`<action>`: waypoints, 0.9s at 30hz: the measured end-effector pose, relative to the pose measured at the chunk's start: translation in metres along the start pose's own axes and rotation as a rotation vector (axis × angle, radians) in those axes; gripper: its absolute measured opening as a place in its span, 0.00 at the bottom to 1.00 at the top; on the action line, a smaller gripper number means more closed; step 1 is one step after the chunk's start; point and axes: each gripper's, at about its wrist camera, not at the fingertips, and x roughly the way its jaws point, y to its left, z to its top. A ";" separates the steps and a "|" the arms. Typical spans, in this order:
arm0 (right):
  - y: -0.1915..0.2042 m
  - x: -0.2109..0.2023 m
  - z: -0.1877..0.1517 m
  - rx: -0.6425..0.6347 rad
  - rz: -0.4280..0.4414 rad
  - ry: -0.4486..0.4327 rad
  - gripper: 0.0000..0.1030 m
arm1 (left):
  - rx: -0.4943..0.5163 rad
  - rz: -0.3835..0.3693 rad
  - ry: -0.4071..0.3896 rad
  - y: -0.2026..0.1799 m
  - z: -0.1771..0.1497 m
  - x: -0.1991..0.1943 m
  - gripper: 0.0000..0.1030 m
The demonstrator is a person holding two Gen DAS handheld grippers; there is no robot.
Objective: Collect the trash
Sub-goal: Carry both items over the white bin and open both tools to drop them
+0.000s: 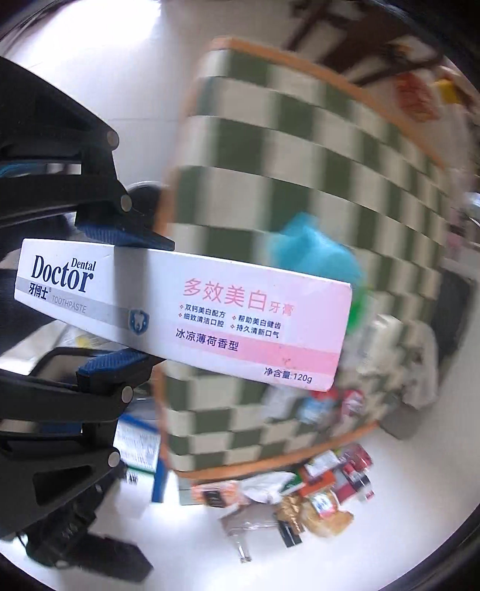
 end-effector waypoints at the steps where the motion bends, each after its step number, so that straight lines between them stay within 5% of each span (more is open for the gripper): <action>1: -0.003 0.007 -0.016 0.010 0.008 0.032 0.83 | -0.017 -0.005 0.024 0.009 -0.011 0.005 0.44; 6: -0.029 0.070 -0.103 0.044 -0.007 0.210 0.83 | -0.154 -0.008 0.126 0.065 -0.071 0.055 0.44; 12: -0.070 0.183 -0.158 0.061 -0.037 0.374 0.83 | -0.305 -0.031 0.244 0.124 -0.124 0.157 0.44; 20: -0.131 0.359 -0.179 0.083 -0.102 0.428 0.83 | -0.379 -0.030 0.378 0.195 -0.140 0.338 0.44; 26: -0.153 0.481 -0.177 0.100 -0.090 0.466 0.83 | -0.332 -0.003 0.446 0.228 -0.127 0.410 0.46; 27: -0.153 0.497 -0.176 0.096 -0.087 0.467 0.84 | -0.314 0.010 0.443 0.231 -0.126 0.415 0.53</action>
